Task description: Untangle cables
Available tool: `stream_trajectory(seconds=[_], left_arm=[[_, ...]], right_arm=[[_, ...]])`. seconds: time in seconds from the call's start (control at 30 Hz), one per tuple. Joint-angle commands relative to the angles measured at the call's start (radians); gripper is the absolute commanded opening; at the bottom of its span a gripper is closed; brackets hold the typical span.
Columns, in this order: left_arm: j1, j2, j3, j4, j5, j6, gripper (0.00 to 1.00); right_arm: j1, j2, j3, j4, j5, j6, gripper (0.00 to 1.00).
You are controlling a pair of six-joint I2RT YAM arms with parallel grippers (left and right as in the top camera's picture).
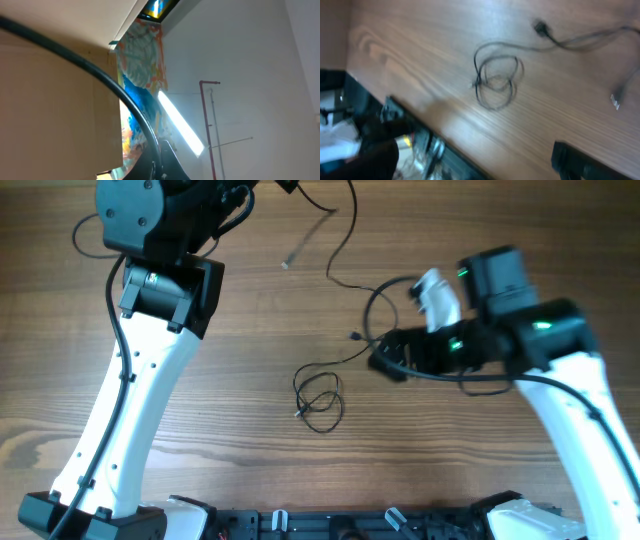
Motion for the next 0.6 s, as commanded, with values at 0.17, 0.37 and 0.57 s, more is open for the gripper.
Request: stream_trajectory(seconds=[0.17,0.37,0.57], left_arm=[[0.037,-0.010,0.017,-0.102,-0.013,0.088,0.04],[0.190,-0.010,0.017,-0.225,0.011,0.290,0.04],[0.389,-0.010,0.016,-0.417,0.153,0.348,0.04]], right_arm=[[0.053,-0.002,-0.254,0.255,-0.035,0.134,1.00],[0.054,-0.002,-0.255,0.246,-0.035,0.108,1.00],[0.054,-0.002,-0.255,0.242,-0.035,0.108,1.00]])
